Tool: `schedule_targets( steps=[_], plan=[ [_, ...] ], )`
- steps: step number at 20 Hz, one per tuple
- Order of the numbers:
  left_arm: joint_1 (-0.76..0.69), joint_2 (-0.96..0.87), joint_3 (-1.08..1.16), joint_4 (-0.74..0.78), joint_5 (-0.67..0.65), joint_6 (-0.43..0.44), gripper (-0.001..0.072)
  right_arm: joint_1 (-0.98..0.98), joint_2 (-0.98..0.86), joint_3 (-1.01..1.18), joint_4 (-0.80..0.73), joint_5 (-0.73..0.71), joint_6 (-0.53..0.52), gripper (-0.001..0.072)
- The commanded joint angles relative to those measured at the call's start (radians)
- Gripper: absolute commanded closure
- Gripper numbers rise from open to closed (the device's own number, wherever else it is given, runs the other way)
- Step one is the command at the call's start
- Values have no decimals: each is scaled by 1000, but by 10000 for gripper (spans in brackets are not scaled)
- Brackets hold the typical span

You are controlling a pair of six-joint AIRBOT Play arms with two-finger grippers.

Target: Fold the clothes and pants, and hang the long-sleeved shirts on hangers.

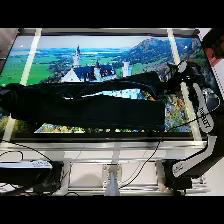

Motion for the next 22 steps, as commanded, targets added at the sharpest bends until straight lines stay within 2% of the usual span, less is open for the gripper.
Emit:
schedule_targets(
  steps=[1, 3, 6, 8, 11, 14, 15, 16, 17, 19, 20, 22],
  plan=[
    [0, 1, 0, 1, -10, -25, -5, 0, 1, 87, -23, -91, 3, 95],
    [2, 11, 0, 2, -14, -21, -5, 0, 1, 135, -25, -120, 3, 95],
    [5, 44, 2, 24, 49, -5, -5, 0, 1, 183, -25, -126, 3, 95],
    [5, 75, 2, 76, 93, -5, -5, 0, 1, 192, -25, -126, 3, 95],
    [4, 134, 2, 247, 138, -5, -5, 0, 1, 192, -25, -109, 3, 95],
    [8, 197, 2, 288, 203, -5, 22, 0, 1, 192, -42, -138, 3, 96],
    [4, 223, 2, 287, 235, -5, 99, 0, 1, 192, -51, -167, 5, 99],
    [-4, 249, 2, 287, 261, -5, 226, 0, 1, 192, -61, -194, 24, 152],
    [-16, 280, 2, 287, 282, -5, 380, 0, 1, 192, -66, -223, 67, 257],
    [-46, 343, 2, 287, 298, -5, 604, -16, -9, 192, -27, -264, 110, 269],
    [-63, 373, 2, 287, 298, 0, 671, -29, -18, 192, 23, -269, 108, 254],
    [-105, 427, 2, 286, 298, 21, 670, -64, -45, 192, 163, -274, 76, 251]
  ],
)
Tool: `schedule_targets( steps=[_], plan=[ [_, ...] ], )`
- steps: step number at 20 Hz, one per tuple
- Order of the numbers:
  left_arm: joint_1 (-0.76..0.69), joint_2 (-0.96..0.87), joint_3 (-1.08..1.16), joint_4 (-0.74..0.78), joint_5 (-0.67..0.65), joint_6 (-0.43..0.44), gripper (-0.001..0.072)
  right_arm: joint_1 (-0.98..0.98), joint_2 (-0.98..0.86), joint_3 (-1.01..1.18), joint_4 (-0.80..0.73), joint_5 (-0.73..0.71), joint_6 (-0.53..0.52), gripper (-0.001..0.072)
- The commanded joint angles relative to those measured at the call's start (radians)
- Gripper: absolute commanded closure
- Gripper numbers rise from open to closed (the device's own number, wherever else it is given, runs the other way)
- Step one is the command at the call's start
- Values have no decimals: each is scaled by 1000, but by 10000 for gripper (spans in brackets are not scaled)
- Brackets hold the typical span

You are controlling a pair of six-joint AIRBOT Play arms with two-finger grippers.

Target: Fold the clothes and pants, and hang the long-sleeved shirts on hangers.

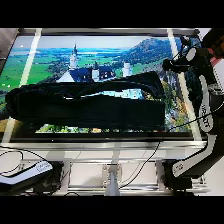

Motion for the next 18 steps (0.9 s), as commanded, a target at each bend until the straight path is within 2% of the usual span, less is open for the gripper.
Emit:
schedule_targets(
  steps=[1, 3, 5, 7, 13, 18],
  plan=[
    [-68, 98, 1, 10, 25, 18, 670, -50, -42, 1, 215, -38, -29, 251],
    [-116, 130, 1, 9, 24, 18, 669, -78, -82, 1, 297, -37, -55, 248],
    [-169, 148, 1, 9, 19, 18, 669, -90, -122, 1, 325, -37, -84, 180],
    [-227, 153, 1, 2, -7, 14, 669, -89, -158, 1, 323, -40, -134, 180],
    [-411, 150, 0, -5, -20, 14, 669, -87, -232, 1, 334, -61, -133, 181],
    [-462, 150, 0, -5, -20, 14, 670, -82, -238, 1, 344, -91, -134, 201]
  ],
)
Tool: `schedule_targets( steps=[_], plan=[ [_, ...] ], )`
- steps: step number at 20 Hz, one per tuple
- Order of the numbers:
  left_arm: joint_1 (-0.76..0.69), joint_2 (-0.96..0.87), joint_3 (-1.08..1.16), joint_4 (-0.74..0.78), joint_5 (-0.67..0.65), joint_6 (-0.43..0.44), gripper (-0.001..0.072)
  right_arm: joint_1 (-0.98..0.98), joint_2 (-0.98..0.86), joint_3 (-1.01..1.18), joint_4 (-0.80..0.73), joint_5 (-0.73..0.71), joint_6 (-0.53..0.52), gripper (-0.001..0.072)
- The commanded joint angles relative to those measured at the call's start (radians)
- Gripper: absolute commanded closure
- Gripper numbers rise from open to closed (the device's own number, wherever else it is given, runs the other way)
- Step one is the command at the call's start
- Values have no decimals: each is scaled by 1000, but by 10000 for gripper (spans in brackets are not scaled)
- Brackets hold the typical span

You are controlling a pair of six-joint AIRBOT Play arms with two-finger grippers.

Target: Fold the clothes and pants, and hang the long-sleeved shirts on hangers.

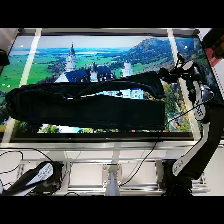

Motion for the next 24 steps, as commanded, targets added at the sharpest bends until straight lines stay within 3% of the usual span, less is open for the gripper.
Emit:
schedule_targets(
  steps=[1, 4, 6, 10, 14, 16, 24],
  plan=[
    [-34, 1, 0, 0, -1, 0, 670, 8, -8, 1, 10, -10, -4, 201],
    [-34, 1, 0, 0, -1, 0, 669, 52, -10, 1, -24, -18, -27, 206],
    [-34, 1, 0, 0, -1, 0, 670, 69, -8, 1, -84, -34, 23, 255],
    [-34, 1, 0, 0, -1, 0, 670, 98, -10, 1, -55, -21, 28, 299],
    [-34, 1, 0, 0, -1, 0, 669, 141, -10, 1, -58, -88, 25, 584],
    [-34, 1, 0, 0, -1, 0, 670, 147, -8, 1, -56, -100, 25, 684],
    [-34, 5, 0, 0, 0, 0, 669, 146, 101, 81, -134, -251, -14, 685]
  ],
)
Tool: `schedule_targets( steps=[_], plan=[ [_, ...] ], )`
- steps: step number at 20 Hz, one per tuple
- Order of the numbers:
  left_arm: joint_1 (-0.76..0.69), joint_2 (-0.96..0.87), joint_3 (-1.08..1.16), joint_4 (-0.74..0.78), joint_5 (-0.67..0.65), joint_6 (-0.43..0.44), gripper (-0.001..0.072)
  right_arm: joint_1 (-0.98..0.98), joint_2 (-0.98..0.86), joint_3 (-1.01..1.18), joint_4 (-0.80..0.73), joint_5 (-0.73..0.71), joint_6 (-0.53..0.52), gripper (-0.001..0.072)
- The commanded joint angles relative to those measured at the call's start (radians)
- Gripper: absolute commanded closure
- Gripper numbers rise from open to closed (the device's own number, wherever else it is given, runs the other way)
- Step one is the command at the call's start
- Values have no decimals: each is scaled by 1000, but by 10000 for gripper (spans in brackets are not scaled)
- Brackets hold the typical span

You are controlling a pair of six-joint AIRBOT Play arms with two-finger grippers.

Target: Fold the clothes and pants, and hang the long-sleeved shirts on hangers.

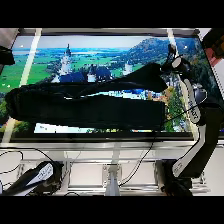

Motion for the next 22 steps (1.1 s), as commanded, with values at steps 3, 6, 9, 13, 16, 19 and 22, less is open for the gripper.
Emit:
schedule_targets(
  steps=[3, 6, 9, 13, 16, 19, 22],
  plan=[
    [0, 18, 0, 0, 1, 0, 669, 1, 79, 148, -29, -71, -129, 686],
    [0, 50, 0, 1, 1, 1, 670, 1, 138, 160, -32, -27, -182, 686],
    [0, 91, 0, 12, 2, 1, 670, -1, 157, 153, -53, 123, -233, 686],
    [0, 149, 0, 60, 4, 1, 670, -11, 219, 55, -14, 174, -312, 686],
    [1, 177, 0, 84, 4, 1, 670, -11, 325, -135, 1, 124, -346, 686],
    [1, 181, 0, 83, 4, 0, 670, -11, 509, -443, 31, -35, -346, 686],
    [1, 181, 0, 83, 4, 0, 670, -11, 728, -759, 42, -188, -345, 686]
  ],
)
